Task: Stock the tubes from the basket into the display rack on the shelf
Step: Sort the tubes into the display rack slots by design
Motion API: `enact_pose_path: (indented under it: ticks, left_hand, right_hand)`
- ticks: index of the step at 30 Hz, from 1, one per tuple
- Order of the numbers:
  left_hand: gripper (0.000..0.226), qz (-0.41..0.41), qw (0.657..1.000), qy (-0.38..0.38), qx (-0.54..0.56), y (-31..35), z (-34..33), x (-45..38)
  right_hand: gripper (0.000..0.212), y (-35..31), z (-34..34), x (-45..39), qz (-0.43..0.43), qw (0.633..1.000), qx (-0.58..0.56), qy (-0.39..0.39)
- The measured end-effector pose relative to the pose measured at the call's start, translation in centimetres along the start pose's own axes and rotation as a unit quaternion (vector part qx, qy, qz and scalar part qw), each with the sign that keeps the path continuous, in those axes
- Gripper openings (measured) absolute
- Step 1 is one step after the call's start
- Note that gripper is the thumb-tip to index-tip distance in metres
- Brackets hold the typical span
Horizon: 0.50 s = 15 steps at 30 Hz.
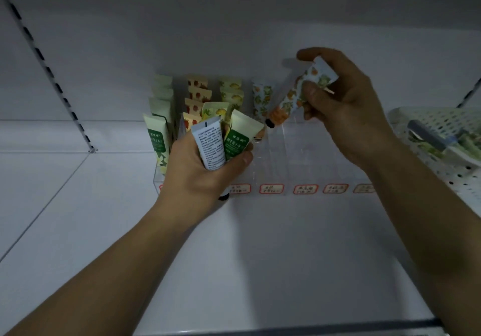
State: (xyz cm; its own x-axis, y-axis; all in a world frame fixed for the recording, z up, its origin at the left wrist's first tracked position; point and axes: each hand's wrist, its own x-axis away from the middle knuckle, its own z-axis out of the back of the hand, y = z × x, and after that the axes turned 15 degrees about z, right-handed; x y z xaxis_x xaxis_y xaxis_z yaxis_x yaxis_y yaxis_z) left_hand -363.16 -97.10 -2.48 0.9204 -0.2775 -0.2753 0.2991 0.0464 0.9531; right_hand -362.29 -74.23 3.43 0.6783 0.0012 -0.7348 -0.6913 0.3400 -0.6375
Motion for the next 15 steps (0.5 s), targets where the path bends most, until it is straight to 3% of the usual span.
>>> enact_pose_path:
  ticks: [11, 15]
  left_hand:
    - [0.017, 0.006, 0.999, 0.01, 0.047, 0.0, -0.4, 0.3]
    - [0.017, 0.003, 0.998, 0.009, 0.056, 0.2, -0.4, 0.4]
  right_hand:
    - [0.046, 1.7, -2.9, 0.4, 0.091, 0.983, 0.154, -0.04]
    - [0.04, 2.1, -3.9, -0.1, 0.147, 0.96, 0.237, 0.002]
